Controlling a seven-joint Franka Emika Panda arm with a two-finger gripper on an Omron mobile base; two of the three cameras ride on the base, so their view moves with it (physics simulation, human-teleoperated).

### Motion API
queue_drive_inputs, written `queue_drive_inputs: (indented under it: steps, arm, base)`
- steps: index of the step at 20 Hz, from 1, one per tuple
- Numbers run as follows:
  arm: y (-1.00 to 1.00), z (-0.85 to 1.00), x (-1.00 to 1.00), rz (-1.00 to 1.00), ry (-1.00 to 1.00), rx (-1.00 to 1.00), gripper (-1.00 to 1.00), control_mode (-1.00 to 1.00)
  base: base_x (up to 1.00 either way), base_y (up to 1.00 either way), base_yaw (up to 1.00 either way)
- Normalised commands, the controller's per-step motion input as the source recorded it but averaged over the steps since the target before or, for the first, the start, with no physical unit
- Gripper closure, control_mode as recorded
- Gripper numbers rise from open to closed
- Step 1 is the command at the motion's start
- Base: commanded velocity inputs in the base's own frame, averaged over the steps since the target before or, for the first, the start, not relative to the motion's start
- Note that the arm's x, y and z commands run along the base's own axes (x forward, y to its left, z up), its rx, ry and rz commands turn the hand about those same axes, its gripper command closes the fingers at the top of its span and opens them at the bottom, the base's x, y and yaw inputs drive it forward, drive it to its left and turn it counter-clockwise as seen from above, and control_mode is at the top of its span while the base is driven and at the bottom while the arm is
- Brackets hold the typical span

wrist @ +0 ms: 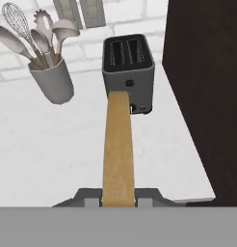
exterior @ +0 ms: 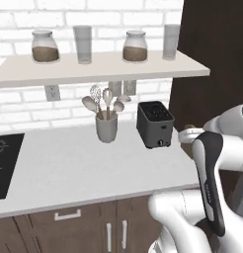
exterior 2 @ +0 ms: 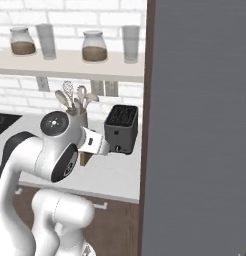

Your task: Start the toaster. Once the lever pops up, take the bread to the plate on the dining counter.

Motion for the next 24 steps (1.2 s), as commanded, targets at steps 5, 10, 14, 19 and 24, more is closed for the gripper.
queue_drive_inputs:
  steps: [5, 10, 14, 19, 24]
  arm:
    - [0.0, 0.0, 0.0, 0.0, 0.0, 0.0, 1.0, 1.0]
    - [0.0, 0.0, 0.0, 0.0, 0.0, 0.0, 1.0, 1.0]
    - [0.0, 0.0, 0.0, 0.0, 0.0, 0.0, 1.0, 1.0]
    - [0.0, 0.0, 0.0, 0.0, 0.0, 0.0, 1.0, 1.0]
    - [0.0, 0.0, 0.0, 0.0, 0.0, 0.0, 1.0, 1.0]
  base:
    - [-0.56, 0.39, 0.08]
    - [-0.53, 0.67, 0.6]
    - [-0.07, 0.35, 0.96]
    - [0.0, 0.07, 1.0]
    - [-0.07, 0.0, 1.0]
